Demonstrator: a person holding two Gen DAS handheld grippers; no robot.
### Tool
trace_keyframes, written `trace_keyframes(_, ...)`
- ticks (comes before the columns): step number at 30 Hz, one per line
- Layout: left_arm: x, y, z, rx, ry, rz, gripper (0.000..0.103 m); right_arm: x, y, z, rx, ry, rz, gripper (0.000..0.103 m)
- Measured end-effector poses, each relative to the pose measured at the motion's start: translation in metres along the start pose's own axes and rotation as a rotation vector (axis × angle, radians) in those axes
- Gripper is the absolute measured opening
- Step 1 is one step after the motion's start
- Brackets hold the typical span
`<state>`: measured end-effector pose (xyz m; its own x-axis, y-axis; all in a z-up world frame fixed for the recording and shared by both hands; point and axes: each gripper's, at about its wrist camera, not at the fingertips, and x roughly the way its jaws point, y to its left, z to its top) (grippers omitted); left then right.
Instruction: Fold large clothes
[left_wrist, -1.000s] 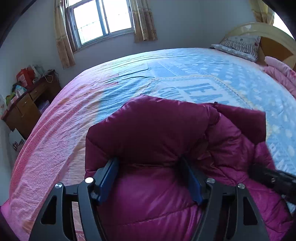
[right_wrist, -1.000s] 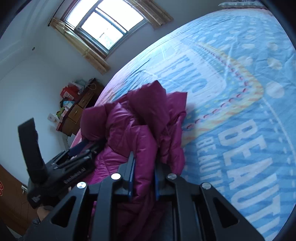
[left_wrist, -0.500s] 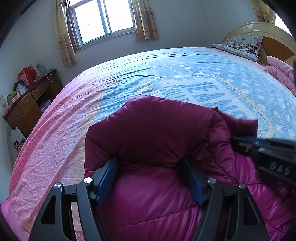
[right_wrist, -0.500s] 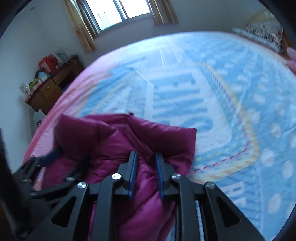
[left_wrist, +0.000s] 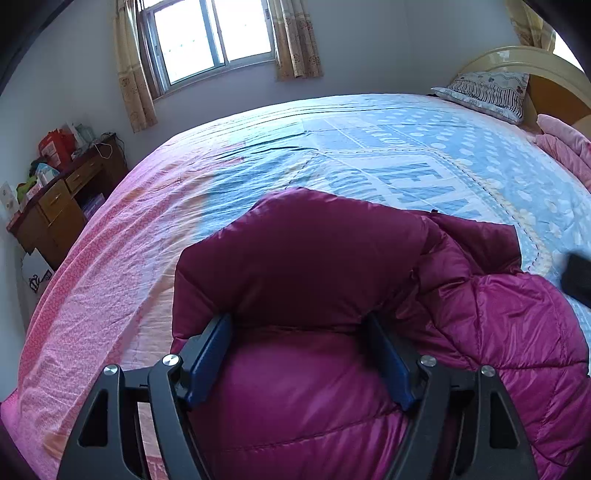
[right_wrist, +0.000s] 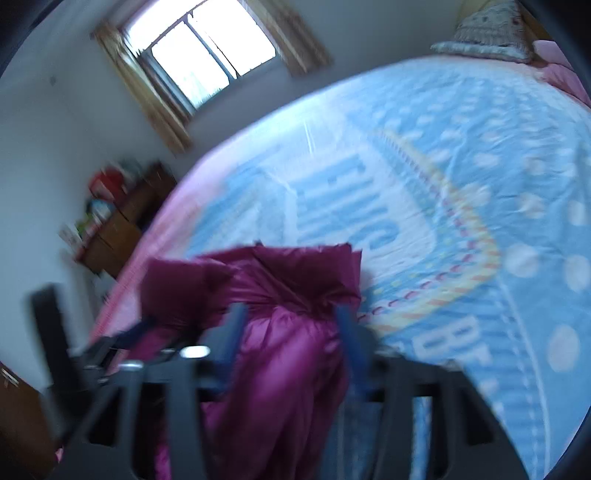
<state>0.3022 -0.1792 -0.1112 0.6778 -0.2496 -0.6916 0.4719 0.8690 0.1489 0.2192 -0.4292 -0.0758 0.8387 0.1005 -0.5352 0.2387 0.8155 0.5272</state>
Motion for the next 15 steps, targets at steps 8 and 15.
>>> trace_keyframes(8,-0.005,0.004,0.001,0.000,0.027,0.008,0.078,-0.054,-0.013,-0.023,-0.030,0.047,-0.033,0.079)
trace_keyframes(15,-0.046,0.060,-0.013,-0.140,0.025,-0.140,0.080,-0.059,-0.049,-0.042,0.037,0.085,0.021,0.075)
